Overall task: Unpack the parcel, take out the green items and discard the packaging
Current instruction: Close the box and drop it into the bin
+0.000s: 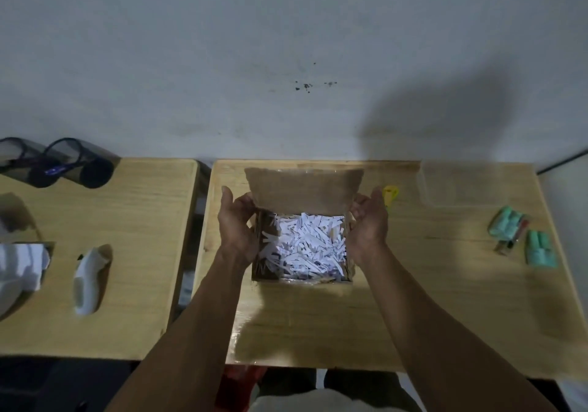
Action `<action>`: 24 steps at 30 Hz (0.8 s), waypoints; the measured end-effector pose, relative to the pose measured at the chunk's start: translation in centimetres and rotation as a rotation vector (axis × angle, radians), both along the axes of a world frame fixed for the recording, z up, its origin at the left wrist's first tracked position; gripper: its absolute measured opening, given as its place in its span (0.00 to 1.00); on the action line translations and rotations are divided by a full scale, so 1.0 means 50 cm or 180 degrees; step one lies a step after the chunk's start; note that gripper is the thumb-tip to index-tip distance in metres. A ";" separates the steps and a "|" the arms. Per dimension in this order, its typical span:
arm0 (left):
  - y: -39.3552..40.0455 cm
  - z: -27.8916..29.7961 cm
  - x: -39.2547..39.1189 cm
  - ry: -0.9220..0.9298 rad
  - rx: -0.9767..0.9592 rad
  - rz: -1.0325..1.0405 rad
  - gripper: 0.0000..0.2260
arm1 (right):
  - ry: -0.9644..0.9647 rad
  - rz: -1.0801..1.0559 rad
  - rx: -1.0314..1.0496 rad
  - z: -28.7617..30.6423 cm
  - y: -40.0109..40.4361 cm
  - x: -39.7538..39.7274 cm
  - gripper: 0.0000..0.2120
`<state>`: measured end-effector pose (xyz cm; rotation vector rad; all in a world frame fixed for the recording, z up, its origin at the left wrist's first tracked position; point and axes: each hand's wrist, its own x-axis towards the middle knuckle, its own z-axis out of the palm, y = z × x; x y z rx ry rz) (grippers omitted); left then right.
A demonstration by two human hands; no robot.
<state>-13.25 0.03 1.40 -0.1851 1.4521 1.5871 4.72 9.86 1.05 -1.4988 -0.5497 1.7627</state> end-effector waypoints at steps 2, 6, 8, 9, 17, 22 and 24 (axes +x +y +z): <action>-0.016 0.006 -0.018 -0.0158 0.0041 -0.0346 0.25 | 0.0361 0.0416 0.0140 0.010 -0.002 0.016 0.18; -0.041 0.027 -0.034 -0.0029 0.0113 -0.1094 0.08 | 0.0358 0.1093 0.0209 0.022 -0.005 0.052 0.13; -0.052 0.027 -0.047 -0.0068 0.0035 -0.1207 0.08 | 0.0247 0.1147 0.0060 0.024 -0.002 0.067 0.11; -0.058 0.023 -0.054 -0.0071 0.0002 -0.1295 0.10 | 0.0138 0.1224 0.0096 0.016 -0.001 0.074 0.13; -0.107 -0.031 0.019 0.2314 -0.0323 -0.2208 0.16 | -0.2361 0.2355 0.1865 -0.055 -0.103 0.062 0.23; -0.128 -0.103 0.066 0.3356 -0.0586 -0.2448 0.34 | -0.2885 0.2582 0.2180 -0.110 -0.171 0.071 0.31; -0.138 -0.109 0.076 0.3550 -0.0579 -0.2349 0.35 | -0.2900 0.2415 0.2183 -0.119 -0.183 0.072 0.31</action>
